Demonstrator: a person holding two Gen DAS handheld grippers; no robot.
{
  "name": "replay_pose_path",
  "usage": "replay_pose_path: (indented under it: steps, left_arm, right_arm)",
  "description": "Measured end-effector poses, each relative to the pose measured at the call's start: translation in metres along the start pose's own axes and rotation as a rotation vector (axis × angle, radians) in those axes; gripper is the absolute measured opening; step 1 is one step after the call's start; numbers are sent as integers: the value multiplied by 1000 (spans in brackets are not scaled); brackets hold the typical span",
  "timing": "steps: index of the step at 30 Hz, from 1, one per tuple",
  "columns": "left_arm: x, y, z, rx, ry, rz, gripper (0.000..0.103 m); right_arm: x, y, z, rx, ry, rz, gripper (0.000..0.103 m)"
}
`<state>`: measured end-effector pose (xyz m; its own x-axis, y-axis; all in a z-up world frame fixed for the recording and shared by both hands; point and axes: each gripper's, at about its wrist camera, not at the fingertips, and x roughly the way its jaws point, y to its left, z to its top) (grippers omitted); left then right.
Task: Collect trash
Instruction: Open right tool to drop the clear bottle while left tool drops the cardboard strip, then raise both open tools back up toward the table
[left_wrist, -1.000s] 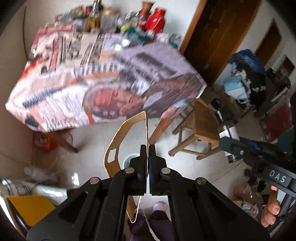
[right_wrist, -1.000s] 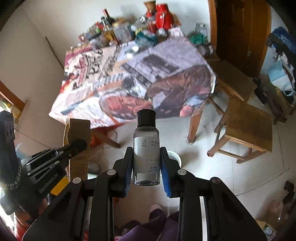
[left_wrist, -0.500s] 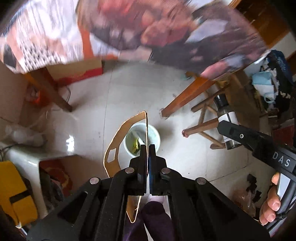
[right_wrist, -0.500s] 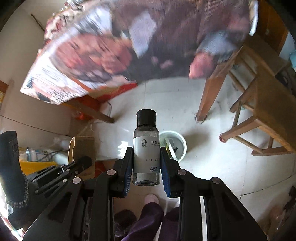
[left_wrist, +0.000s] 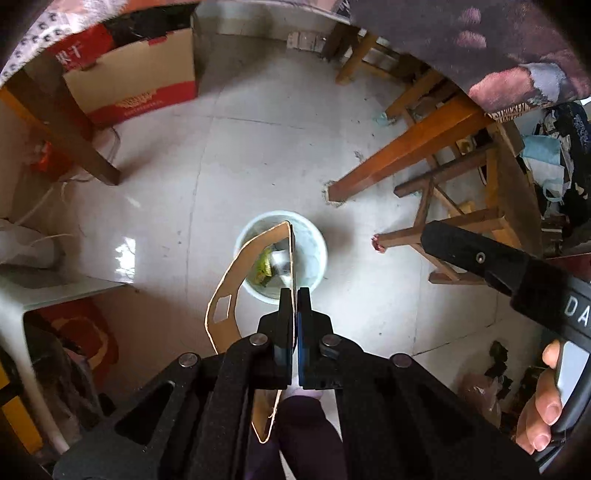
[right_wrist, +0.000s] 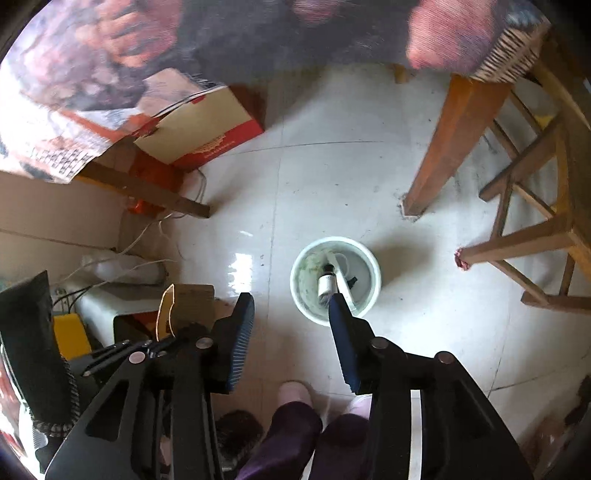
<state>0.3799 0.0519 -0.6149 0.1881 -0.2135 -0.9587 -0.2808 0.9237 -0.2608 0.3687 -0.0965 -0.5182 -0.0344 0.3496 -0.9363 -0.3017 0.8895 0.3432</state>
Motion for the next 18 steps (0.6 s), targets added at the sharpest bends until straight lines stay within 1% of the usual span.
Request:
replay_pose_path:
  steps: [4, 6, 7, 8, 10, 14, 18]
  left_arm:
    - [7, -16, 10, 31, 4, -34, 0]
    - [8, -24, 14, 60, 10, -45, 4]
    - [9, -26, 16, 69, 16, -39, 13]
    - [10, -29, 17, 75, 25, -30, 27]
    - [8, -31, 20, 79, 25, -6, 35]
    - [-4, -31, 21, 80, 13, 24, 35]
    - [-31, -28, 20, 72, -1, 24, 35]
  right_arm:
    - [-6, -11, -1, 22, -10, -57, 39]
    - [-11, -17, -2, 40, -14, -72, 39]
    - [-14, -21, -3, 52, -15, -73, 39]
    - [-17, -23, -4, 66, -16, -73, 39]
    - [-24, -27, -8, 93, -21, -70, 39]
    - [-32, -26, -11, 124, -25, -65, 39]
    - [-48, -16, -13, 125, -39, -64, 39]
